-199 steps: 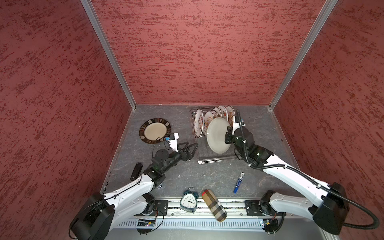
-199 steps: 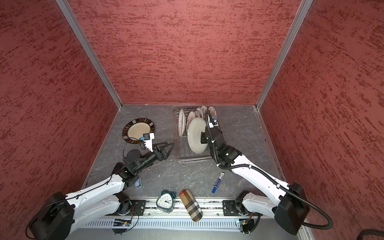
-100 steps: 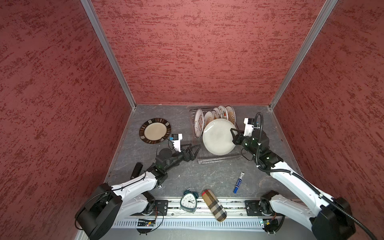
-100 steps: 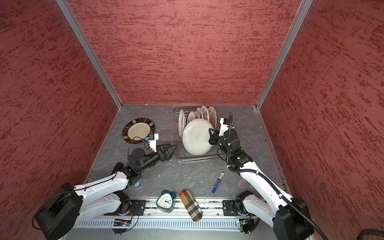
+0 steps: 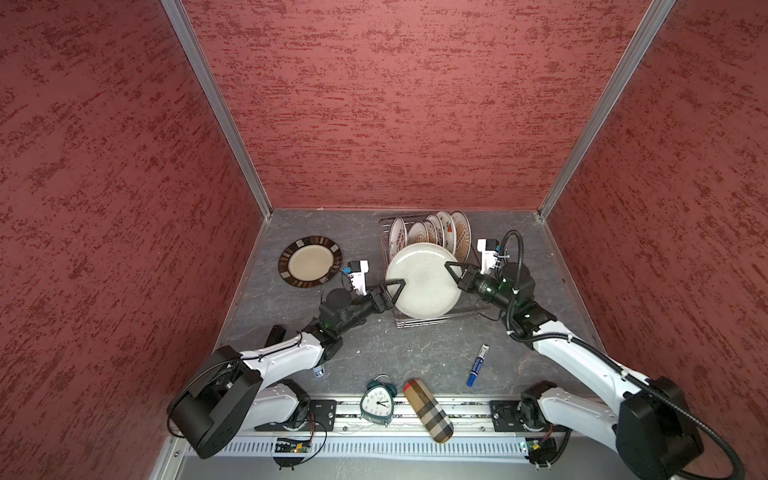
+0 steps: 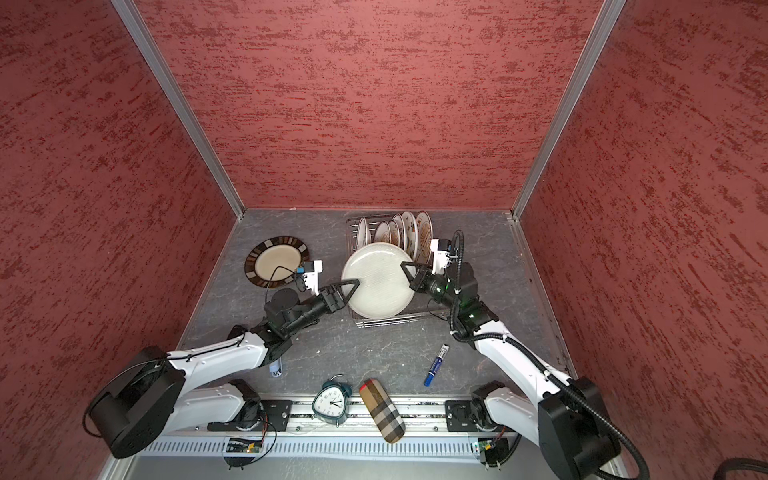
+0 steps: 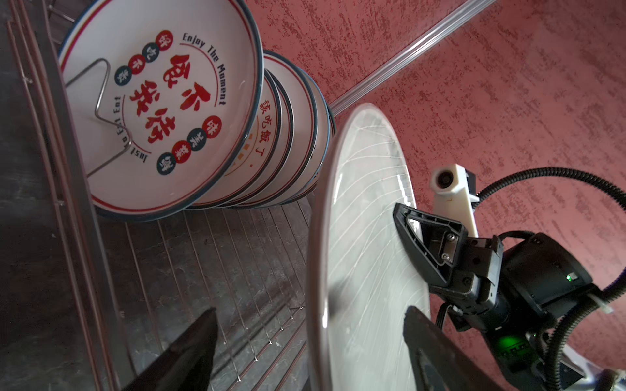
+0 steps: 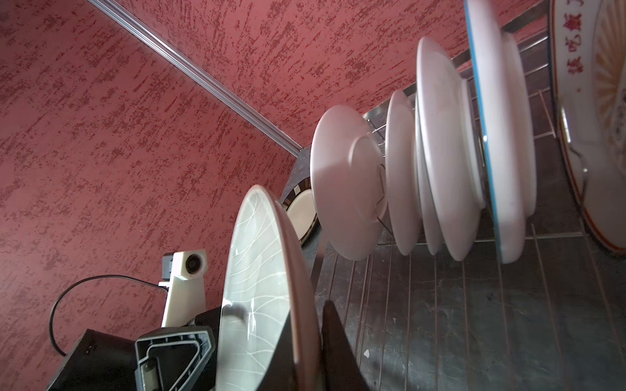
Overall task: Unload the plates from the dish rack
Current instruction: 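Grasp the white plate rim with the left gripper while the right gripper holds it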
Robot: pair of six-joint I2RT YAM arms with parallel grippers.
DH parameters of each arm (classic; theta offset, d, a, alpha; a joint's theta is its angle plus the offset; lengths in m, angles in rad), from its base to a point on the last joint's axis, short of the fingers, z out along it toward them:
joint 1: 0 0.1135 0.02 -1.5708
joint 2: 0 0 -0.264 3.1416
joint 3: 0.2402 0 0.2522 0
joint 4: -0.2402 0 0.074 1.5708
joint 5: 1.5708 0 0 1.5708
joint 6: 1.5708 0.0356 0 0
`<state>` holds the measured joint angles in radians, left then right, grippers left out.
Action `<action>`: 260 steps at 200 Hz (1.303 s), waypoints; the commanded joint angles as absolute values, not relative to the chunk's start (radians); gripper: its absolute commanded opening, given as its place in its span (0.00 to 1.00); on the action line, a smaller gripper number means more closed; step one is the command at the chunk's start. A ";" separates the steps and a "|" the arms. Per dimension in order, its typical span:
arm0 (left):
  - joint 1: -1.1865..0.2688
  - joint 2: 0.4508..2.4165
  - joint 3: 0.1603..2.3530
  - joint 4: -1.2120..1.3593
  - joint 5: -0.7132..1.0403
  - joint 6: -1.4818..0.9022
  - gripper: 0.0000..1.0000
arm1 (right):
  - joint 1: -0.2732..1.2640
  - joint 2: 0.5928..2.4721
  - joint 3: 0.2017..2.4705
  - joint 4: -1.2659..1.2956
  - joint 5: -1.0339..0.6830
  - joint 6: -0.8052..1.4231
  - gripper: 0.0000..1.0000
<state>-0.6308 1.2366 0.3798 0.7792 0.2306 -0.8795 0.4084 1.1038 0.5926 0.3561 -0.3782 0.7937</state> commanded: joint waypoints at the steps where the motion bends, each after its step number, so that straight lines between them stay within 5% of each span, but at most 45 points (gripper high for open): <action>1: -0.640 1.251 0.417 0.795 0.227 -0.918 0.72 | 0.403 1.093 0.599 0.545 -0.403 0.877 0.02; 34: -0.647 1.283 0.443 0.789 0.237 -0.934 0.48 | 0.403 1.107 0.594 0.551 -0.400 0.873 0.02; 93: -0.646 1.331 0.462 0.808 0.252 -0.969 0.20 | 0.403 1.134 0.601 0.547 -0.388 0.849 0.05; 159: -0.641 1.354 0.470 0.838 0.298 -1.007 0.07 | 0.406 1.176 0.595 0.579 -0.435 0.820 0.18; 260: -0.637 1.386 0.465 0.910 0.317 -1.042 0.00 | 0.406 1.195 0.581 0.597 -0.489 0.765 0.35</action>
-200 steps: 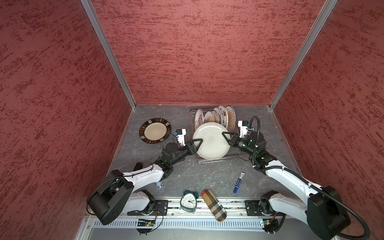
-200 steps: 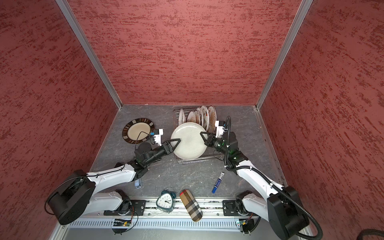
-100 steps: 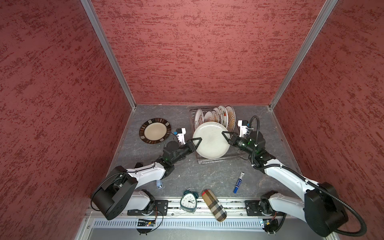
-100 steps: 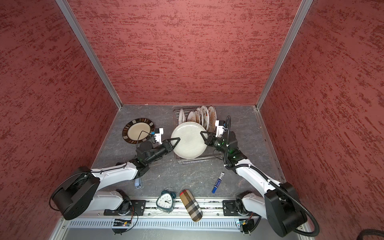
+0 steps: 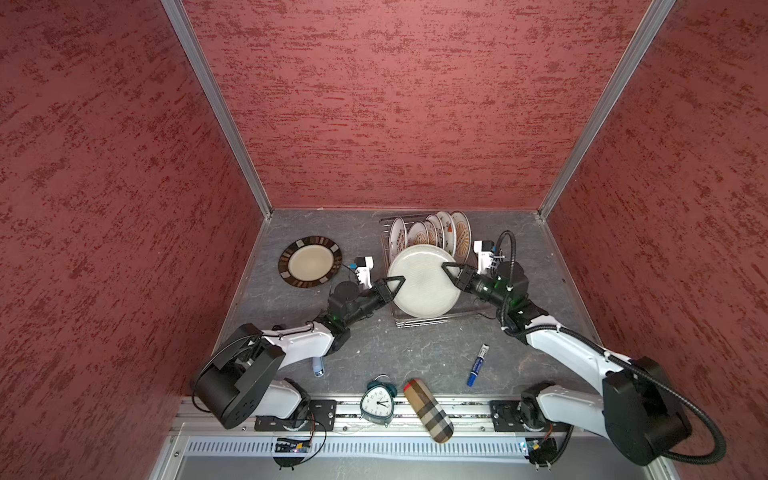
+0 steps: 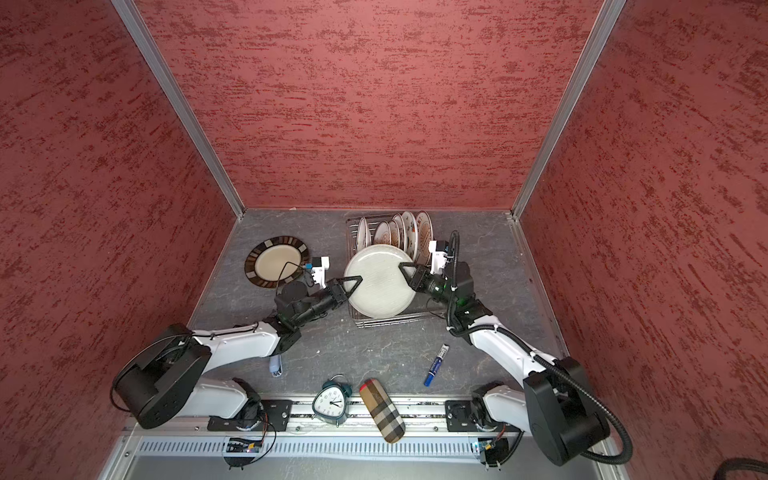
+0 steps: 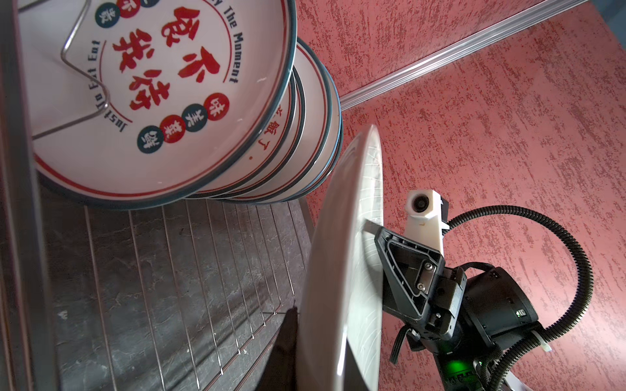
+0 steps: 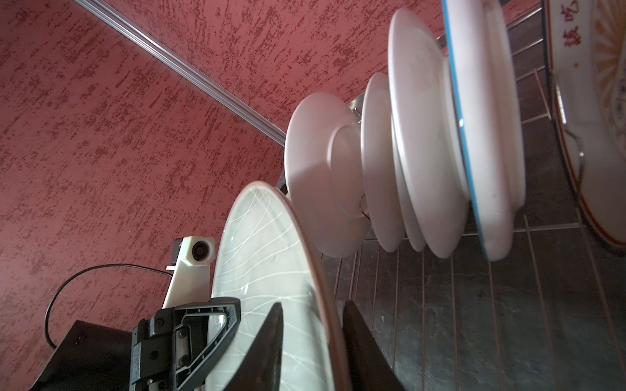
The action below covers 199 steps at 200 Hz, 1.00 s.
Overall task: Unload the plates from the dish rack
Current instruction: 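Grasp the white plate rim with the left gripper while the right gripper holds it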
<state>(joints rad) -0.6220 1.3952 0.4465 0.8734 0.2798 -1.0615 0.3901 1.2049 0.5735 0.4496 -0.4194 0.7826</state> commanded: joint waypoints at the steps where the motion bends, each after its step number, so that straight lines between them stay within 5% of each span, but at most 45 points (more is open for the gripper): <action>1: -0.637 1.386 0.465 0.910 0.316 -1.042 0.00 | 0.406 1.196 0.580 0.598 -0.489 0.764 0.35; 17: -0.637 1.377 0.463 0.904 0.314 -1.042 0.00 | 0.406 1.204 0.578 0.606 -0.498 0.744 0.45; 69: -0.646 1.274 0.395 0.886 0.198 -1.018 0.00 | 0.406 1.244 0.566 0.657 -0.603 0.712 0.98; 199: -0.545 1.188 0.313 0.948 0.325 -1.096 0.00 | 0.406 1.213 0.511 0.691 -0.549 0.668 0.99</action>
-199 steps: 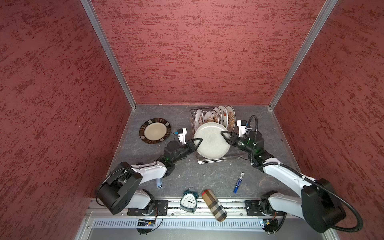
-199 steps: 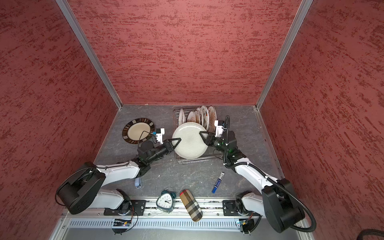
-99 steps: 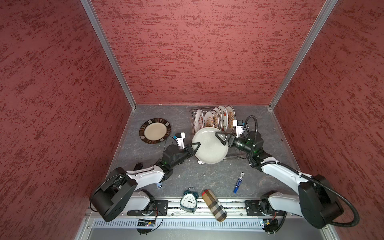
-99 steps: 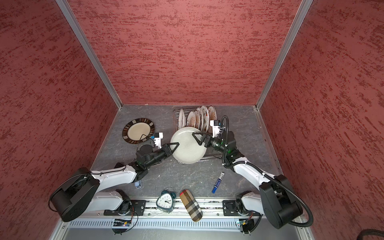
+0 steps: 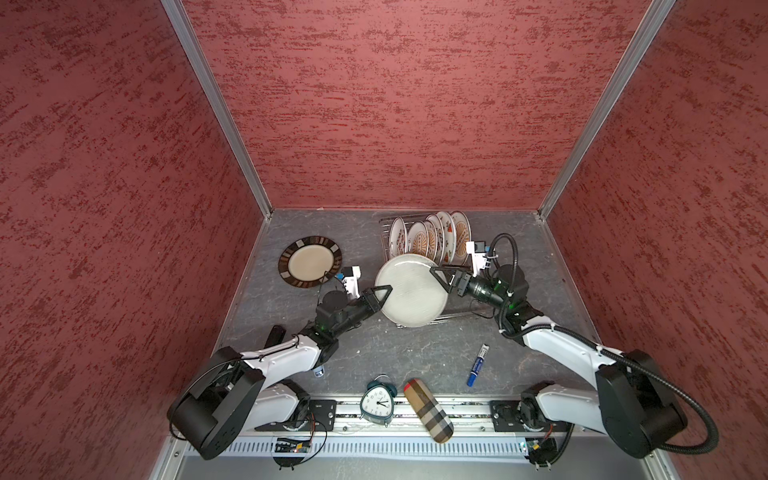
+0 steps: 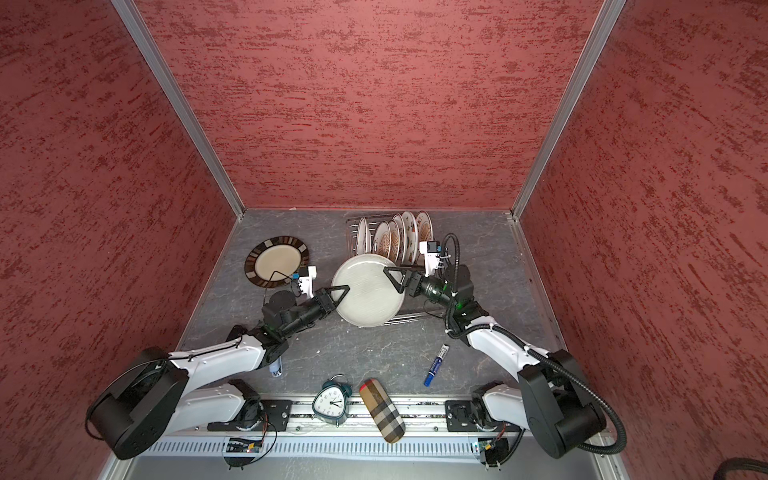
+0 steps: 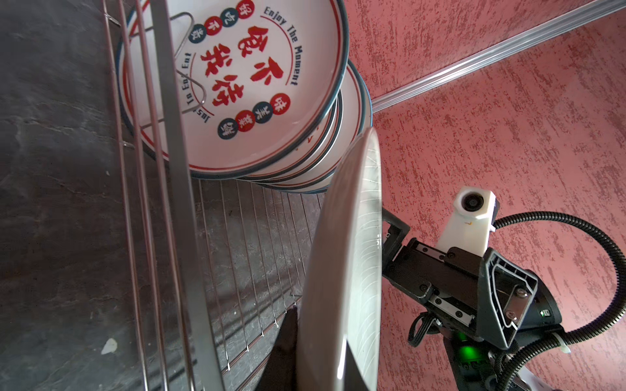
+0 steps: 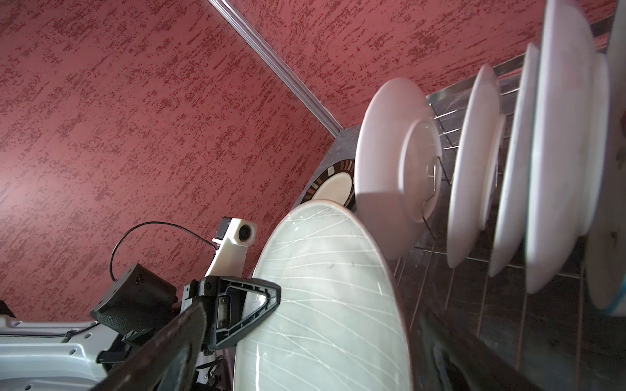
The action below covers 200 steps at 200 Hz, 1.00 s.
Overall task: Unload the plates from the dish rack
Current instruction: 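Grasp the white plate rim with the left gripper while the right gripper holds it, then carry the white plate away with the left gripper while the right gripper releases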
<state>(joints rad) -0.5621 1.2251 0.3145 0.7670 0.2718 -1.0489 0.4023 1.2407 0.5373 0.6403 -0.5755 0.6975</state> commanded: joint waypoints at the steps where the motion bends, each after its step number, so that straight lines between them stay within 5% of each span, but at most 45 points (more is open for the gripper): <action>1: -0.545 1.187 0.312 0.948 0.324 -1.096 0.00 | 0.406 1.213 0.511 0.691 -0.549 0.668 0.99; 121: -0.481 0.957 0.256 0.761 0.287 -1.051 0.00 | 0.437 1.221 0.423 0.934 -0.621 0.641 0.95; 200: -0.379 0.769 0.206 0.645 0.283 -1.099 0.00 | 0.540 1.131 0.430 0.777 -0.466 0.489 0.99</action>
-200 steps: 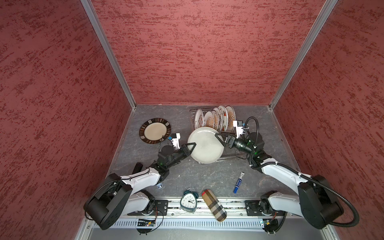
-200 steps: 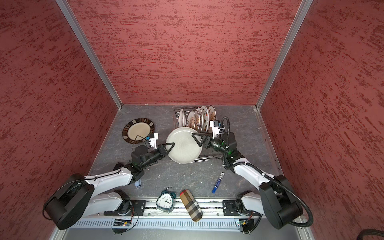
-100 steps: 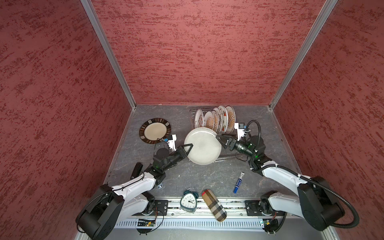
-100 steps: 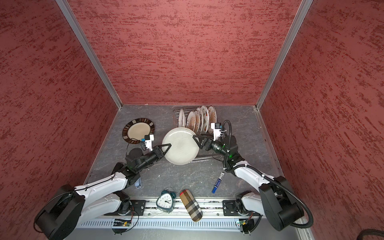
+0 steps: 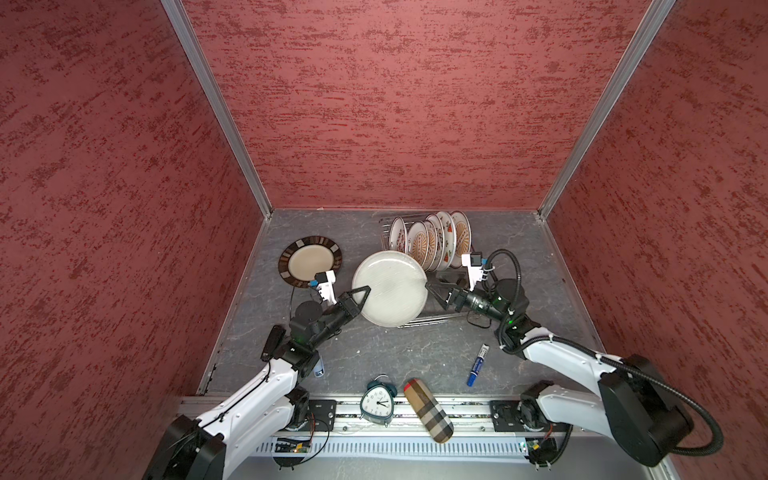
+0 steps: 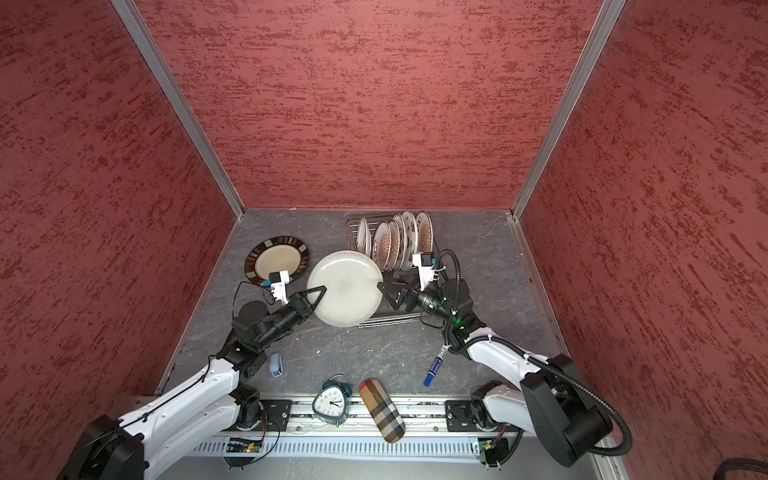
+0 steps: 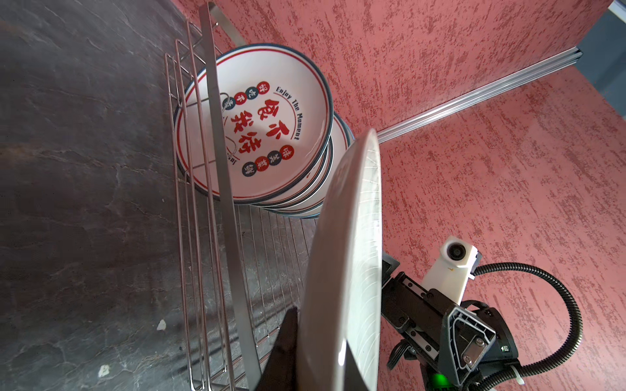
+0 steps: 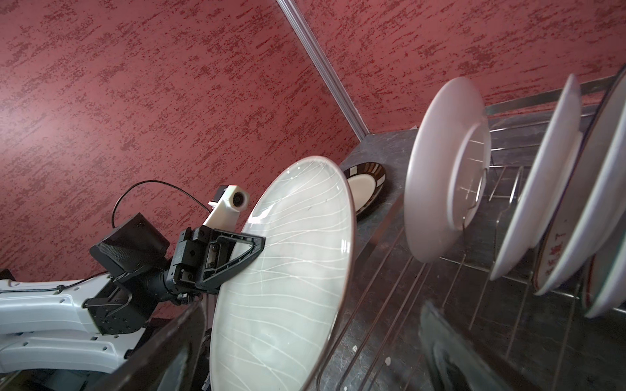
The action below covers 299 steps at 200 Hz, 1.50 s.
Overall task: Unload the plates from the dish rack
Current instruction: 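Carry the white plate away with the left gripper while the right gripper releases, then lower the white plate onto the dark-rimmed plate with the left gripper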
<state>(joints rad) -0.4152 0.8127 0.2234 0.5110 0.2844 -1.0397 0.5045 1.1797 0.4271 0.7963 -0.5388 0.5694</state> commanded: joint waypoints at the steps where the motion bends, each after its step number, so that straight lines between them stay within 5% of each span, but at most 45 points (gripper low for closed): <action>1: -0.378 0.768 0.202 0.647 0.283 -1.102 0.00 | 0.541 1.130 0.430 0.774 -0.464 0.486 0.99; 140: -0.135 0.720 0.181 0.594 0.324 -1.201 0.00 | 0.787 1.126 0.461 0.704 -0.151 0.235 0.99; 245: 0.148 0.861 0.165 0.669 0.372 -1.312 0.00 | 0.972 1.416 0.723 0.555 -0.060 0.156 0.99; 299: 0.180 0.878 0.187 0.621 0.287 -1.291 0.00 | 0.974 1.621 0.909 0.443 -0.087 0.239 0.99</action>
